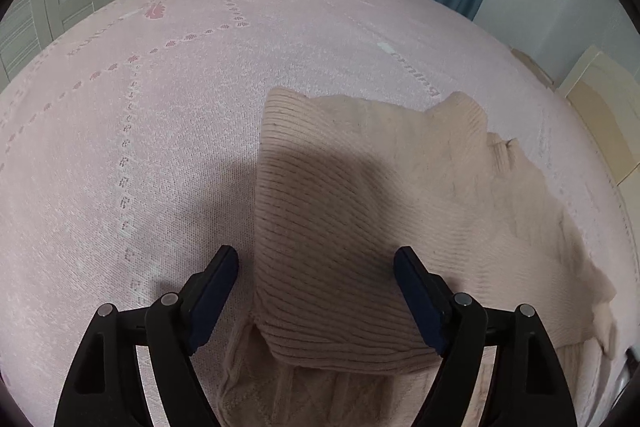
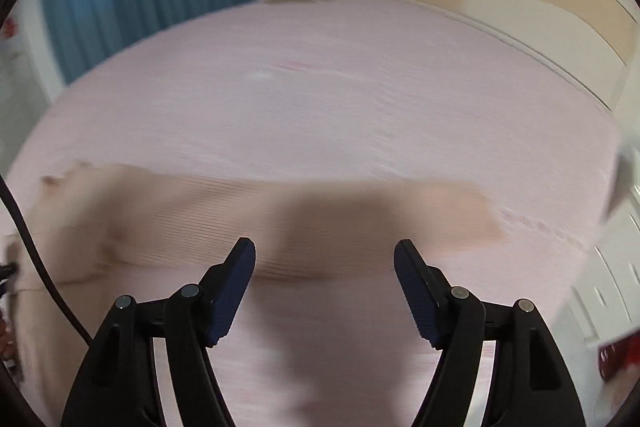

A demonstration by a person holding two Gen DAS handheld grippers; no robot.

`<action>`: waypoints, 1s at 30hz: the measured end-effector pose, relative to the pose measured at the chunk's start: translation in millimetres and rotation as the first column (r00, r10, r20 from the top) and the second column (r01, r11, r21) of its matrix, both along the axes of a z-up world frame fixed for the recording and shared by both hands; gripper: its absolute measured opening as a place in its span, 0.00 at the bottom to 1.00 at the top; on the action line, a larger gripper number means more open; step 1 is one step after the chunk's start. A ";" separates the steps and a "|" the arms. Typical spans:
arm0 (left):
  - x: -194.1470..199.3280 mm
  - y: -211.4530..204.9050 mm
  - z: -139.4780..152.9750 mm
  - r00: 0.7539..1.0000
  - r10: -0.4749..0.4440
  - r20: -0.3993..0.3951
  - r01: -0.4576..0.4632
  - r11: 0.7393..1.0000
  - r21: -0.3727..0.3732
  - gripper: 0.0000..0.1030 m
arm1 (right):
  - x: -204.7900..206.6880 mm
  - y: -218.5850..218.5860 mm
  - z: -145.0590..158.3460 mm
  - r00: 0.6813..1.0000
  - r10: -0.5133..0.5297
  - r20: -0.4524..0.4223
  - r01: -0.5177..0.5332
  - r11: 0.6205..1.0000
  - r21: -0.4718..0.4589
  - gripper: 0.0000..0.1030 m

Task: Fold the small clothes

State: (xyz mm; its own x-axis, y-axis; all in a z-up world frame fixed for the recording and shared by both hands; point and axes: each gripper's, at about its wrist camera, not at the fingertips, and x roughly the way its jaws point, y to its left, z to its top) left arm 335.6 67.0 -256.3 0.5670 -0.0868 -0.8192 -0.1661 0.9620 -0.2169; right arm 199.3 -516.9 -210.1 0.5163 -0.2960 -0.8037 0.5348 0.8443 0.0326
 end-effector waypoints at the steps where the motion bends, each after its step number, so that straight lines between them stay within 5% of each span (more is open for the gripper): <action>1: -0.1 -1.1 0.2 1.000 0.001 0.005 -0.001 1.000 0.002 0.77 | -7.2 -14.0 -6.2 1.000 -0.022 0.002 0.021 0.999 0.044 0.69; 6: 2.2 -14.1 -1.4 0.999 -0.024 0.029 0.022 0.998 0.058 0.77 | -28.1 -56.3 -39.3 0.995 -0.090 0.031 0.081 0.974 0.212 0.69; 18: 1.3 -16.9 -3.2 0.998 -0.035 0.053 0.032 0.998 0.062 0.78 | 2.9 -94.0 -53.0 0.985 -0.119 0.124 0.089 0.970 0.226 0.75; 19: 1.3 -17.6 -3.0 0.998 -0.035 0.053 0.031 0.997 0.065 0.78 | 5.8 -96.1 -51.3 0.984 -0.134 0.118 0.107 0.971 0.212 0.69; 22: -0.3 -14.9 -1.4 0.998 -0.024 0.053 0.021 0.998 0.050 0.78 | 13.8 -98.0 -44.4 0.987 -0.139 0.077 0.126 0.981 0.151 0.07; 30: -19.5 21.2 27.3 0.991 0.028 0.132 -0.015 0.994 -0.104 0.78 | 30.1 -37.1 51.1 0.985 -0.047 0.165 0.053 0.998 -0.035 0.05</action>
State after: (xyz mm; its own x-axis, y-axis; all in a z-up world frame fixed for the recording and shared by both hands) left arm 316.1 88.3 -229.0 0.6728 -0.1530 -0.7238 -0.1496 0.9300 -0.3357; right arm 229.4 -553.9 -158.9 0.6241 -0.3544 -0.6963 0.5665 0.8190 0.0909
